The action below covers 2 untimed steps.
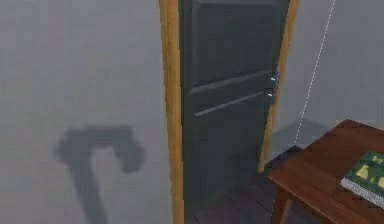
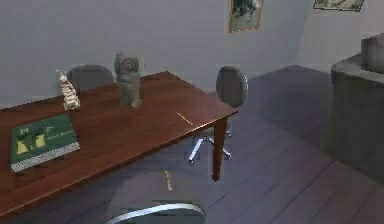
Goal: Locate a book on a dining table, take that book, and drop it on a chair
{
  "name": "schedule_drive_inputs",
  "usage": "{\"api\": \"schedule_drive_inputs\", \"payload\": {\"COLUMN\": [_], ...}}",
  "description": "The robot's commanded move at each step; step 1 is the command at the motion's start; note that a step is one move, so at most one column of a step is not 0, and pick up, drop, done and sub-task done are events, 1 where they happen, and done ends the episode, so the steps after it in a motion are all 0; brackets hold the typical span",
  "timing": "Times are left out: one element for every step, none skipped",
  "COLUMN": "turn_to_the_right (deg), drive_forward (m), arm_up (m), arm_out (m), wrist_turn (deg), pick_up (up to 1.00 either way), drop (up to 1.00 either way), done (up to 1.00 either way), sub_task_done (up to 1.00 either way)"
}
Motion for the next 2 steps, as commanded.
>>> {"api": "schedule_drive_inputs", "payload": {"turn_to_the_right": [0.0,-18.0], "drive_forward": [0.4,0.0], "arm_up": [0.0,0.0], "arm_out": [0.0,0.0], "wrist_turn": [0.0,0.0], "pick_up": [0.0,0.0], "drop": [0.0,0.0], "done": [0.0,0.0], "sub_task_done": [0.0,0.0]}}
